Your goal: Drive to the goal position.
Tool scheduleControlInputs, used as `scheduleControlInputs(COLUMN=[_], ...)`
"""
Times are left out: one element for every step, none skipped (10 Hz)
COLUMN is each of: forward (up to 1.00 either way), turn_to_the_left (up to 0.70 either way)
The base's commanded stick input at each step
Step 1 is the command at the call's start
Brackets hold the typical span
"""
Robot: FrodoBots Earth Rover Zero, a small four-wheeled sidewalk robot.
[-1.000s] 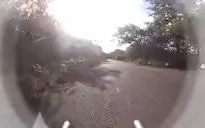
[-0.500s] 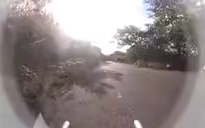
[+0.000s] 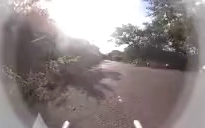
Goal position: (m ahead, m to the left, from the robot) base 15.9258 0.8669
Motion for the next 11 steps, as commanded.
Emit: scheduleControlInputs(forward=[0.50,0.50,0.50,0.50,0.50,0.50,0.50,0.50,0.50,0.50,0.50], turn_to_the_left=[0.00,0.00,0.00,0.00,0.00,0.00,0.00,0.00,0.00,-0.04,-0.15])
